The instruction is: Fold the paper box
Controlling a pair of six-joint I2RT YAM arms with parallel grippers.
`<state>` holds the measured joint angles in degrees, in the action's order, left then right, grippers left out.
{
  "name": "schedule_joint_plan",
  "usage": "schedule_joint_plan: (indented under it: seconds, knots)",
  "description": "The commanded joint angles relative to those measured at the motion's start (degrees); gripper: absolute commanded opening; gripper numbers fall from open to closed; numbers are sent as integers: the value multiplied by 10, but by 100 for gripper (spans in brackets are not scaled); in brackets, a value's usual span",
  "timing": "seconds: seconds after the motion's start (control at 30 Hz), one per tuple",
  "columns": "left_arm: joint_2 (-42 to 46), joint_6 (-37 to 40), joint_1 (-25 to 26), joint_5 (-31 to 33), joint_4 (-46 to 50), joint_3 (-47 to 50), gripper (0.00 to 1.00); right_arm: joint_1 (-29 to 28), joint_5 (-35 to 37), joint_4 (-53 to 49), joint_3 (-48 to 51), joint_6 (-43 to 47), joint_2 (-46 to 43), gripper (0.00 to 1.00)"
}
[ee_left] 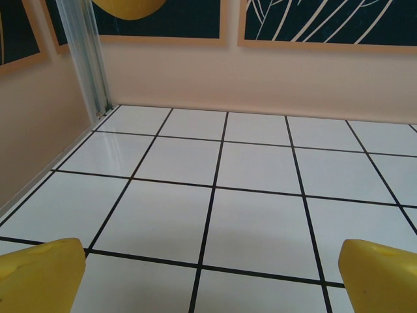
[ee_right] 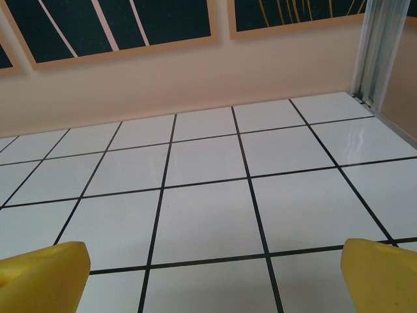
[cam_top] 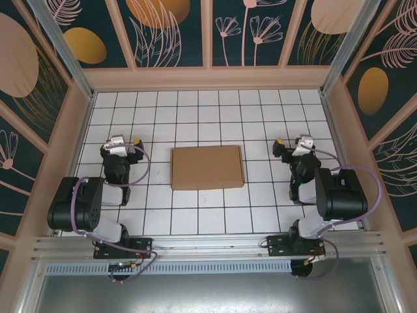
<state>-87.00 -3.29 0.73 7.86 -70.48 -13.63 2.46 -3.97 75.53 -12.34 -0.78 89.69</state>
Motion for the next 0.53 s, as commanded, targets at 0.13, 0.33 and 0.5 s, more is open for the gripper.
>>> schedule_joint_plan:
  seconds: [0.13, 0.33, 0.5]
  knots:
    - [-1, -8, -3, -10, -21, -1, 99, -3, 12, 2, -1, 2, -2, 99]
    - [0, -8, -3, -10, -21, -1, 99, -3, 12, 2, -1, 2, -3, 99]
    - [1, -8, -3, -9, -21, 0, 99, -3, 12, 2, -1, 2, -2, 99]
